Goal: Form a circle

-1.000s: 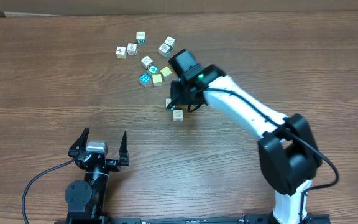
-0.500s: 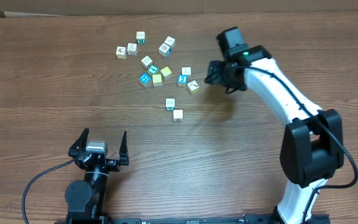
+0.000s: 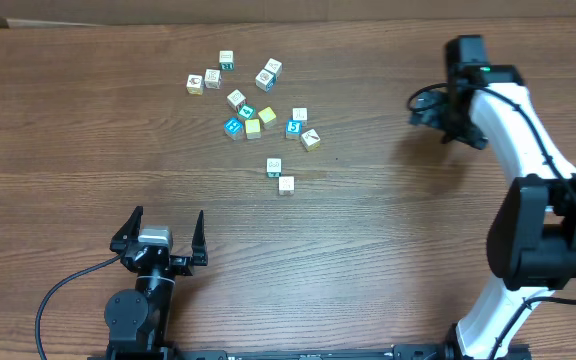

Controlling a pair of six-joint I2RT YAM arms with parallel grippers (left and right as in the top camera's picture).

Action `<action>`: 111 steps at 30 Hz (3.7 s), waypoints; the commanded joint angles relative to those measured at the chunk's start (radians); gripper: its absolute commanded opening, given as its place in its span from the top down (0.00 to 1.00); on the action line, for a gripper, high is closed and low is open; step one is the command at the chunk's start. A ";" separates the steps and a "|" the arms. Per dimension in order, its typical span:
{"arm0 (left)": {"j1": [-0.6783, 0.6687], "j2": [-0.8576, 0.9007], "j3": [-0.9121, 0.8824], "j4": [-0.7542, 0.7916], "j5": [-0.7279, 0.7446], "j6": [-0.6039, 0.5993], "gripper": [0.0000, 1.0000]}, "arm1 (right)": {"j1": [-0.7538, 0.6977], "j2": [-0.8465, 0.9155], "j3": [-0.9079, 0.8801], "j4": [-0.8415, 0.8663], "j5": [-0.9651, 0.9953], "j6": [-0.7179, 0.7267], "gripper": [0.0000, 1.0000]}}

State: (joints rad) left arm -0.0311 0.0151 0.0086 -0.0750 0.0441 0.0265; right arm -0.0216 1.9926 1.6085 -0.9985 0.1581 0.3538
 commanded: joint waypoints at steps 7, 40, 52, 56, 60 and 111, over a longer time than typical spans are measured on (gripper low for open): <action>-0.001 -0.011 -0.004 -0.001 -0.003 0.012 0.00 | -0.095 -0.025 0.021 0.002 0.017 -0.015 0.00; -0.001 -0.011 -0.004 -0.001 -0.003 0.012 0.00 | -0.098 -0.025 0.021 0.002 0.017 -0.015 0.00; -0.001 -0.011 -0.004 0.000 -0.003 0.012 0.01 | -0.098 -0.025 0.021 0.002 0.017 -0.015 0.00; -0.001 -0.011 -0.004 0.000 -0.006 0.015 0.01 | -0.098 -0.025 0.021 0.002 0.017 -0.015 0.00; -0.001 -0.011 -0.004 0.003 0.002 0.017 0.01 | -0.098 -0.025 0.021 0.002 0.017 -0.015 0.00; -0.001 1.831 2.180 -1.148 0.146 0.049 0.00 | -0.098 -0.025 0.021 0.002 0.017 -0.015 0.00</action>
State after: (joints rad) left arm -0.0311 1.7649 2.1254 -1.2091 0.1429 0.0559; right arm -0.1181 1.9926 1.6085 -0.9985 0.1646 0.3401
